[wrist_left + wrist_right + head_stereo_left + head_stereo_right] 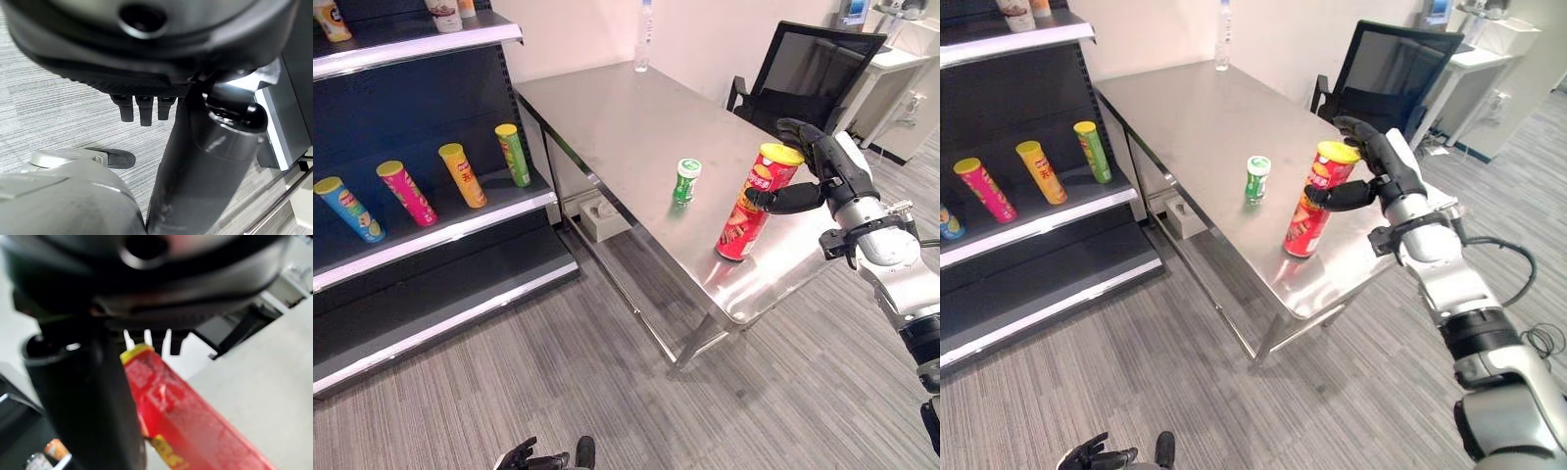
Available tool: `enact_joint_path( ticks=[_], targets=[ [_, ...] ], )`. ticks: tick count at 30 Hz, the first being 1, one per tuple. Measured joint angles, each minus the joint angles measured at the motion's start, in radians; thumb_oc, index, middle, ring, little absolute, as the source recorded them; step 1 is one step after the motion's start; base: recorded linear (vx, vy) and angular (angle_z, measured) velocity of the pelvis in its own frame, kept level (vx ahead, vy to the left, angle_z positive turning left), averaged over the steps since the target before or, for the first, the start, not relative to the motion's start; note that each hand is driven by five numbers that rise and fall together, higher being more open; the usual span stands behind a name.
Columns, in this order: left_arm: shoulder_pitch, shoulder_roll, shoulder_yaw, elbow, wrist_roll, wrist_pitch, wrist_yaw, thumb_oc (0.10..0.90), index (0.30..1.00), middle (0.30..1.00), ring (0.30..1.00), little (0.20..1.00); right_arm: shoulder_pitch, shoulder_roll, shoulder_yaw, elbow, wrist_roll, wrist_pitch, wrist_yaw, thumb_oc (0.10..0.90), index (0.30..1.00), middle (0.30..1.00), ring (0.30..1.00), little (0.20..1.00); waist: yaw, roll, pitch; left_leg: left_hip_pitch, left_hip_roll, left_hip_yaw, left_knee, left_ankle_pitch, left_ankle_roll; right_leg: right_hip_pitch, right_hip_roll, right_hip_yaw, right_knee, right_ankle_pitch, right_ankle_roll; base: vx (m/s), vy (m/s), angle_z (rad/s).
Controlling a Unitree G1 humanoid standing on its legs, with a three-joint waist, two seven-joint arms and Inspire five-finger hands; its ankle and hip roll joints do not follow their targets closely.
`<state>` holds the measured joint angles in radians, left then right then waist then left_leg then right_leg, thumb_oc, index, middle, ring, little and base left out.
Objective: Put the goods on the table back onto the shelves and tidy them up.
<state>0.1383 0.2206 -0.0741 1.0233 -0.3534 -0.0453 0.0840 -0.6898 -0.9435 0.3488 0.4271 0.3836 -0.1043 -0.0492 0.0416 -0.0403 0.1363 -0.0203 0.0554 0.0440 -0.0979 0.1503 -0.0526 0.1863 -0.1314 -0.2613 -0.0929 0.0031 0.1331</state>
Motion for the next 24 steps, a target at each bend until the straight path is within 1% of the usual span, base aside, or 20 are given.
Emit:
enact_joint_path(
  ticks=[3,8,16,22,23,24],
  targets=[
    [0.0,0.003,0.003,0.0,-0.004,0.0,0.0,0.8,0.9,0.9,0.9,0.9,-0.01,0.023,0.0,0.004,0.047,0.0,0.002,0.8,0.9,0.9,0.9,0.9,0.001,-0.006,0.001,-0.001,0.001,-0.002,0.0,0.001,-0.001,0.002,0.004,-0.008,0.0,-0.002,-0.003,0.02,-0.004,0.03],
    [0.0,0.005,0.008,0.0,-0.013,0.0,0.001,0.8,0.9,0.9,0.9,0.9,-0.01,0.024,0.0,0.004,0.104,0.0,0.006,0.8,0.9,0.9,0.9,0.9,0.004,-0.013,0.001,-0.001,0.002,-0.003,0.0,0.002,-0.002,0.002,0.004,-0.008,0.0,-0.002,-0.003,0.0,0.0,0.0],
    [-0.003,0.011,0.008,0.008,-0.019,0.0,0.0,0.8,0.9,0.9,0.9,0.9,-0.014,0.024,0.007,0.012,0.135,0.002,0.026,0.8,0.9,0.9,0.9,0.9,0.002,-0.019,0.001,-0.001,0.004,-0.002,0.0,0.003,-0.003,0.002,0.004,-0.008,0.0,-0.002,-0.003,0.0,0.0,0.0],
    [-0.018,0.015,0.004,0.029,-0.018,0.001,0.0,0.8,0.9,0.9,0.9,0.9,-0.105,0.029,0.121,0.131,0.153,0.038,0.066,0.8,0.9,0.9,0.9,0.9,-0.002,-0.024,0.001,0.0,0.006,-0.001,0.0,0.004,-0.004,0.002,0.006,-0.008,0.0,-0.002,-0.004,0.0,0.0,0.0],
    [-0.019,0.017,0.003,0.03,-0.018,0.001,-0.001,0.8,0.9,0.9,0.9,0.9,-0.12,0.033,0.126,0.143,0.154,0.042,0.073,0.759,0.839,0.839,0.839,0.839,-0.002,-0.025,0.001,0.001,0.007,-0.001,0.0,0.004,-0.004,0.002,0.006,-0.008,0.0,-0.002,-0.004,0.0,0.0,0.0],
    [-0.021,0.019,0.0,0.029,-0.018,0.001,-0.001,0.8,0.9,0.9,0.9,0.9,-0.127,0.035,0.126,0.152,0.154,0.049,0.076,0.602,0.604,0.604,0.604,0.604,-0.002,-0.027,0.001,0.001,0.007,-0.001,0.0,0.004,-0.004,0.002,0.006,-0.008,0.0,-0.002,-0.004,0.0,0.0,0.0]
  ],
)
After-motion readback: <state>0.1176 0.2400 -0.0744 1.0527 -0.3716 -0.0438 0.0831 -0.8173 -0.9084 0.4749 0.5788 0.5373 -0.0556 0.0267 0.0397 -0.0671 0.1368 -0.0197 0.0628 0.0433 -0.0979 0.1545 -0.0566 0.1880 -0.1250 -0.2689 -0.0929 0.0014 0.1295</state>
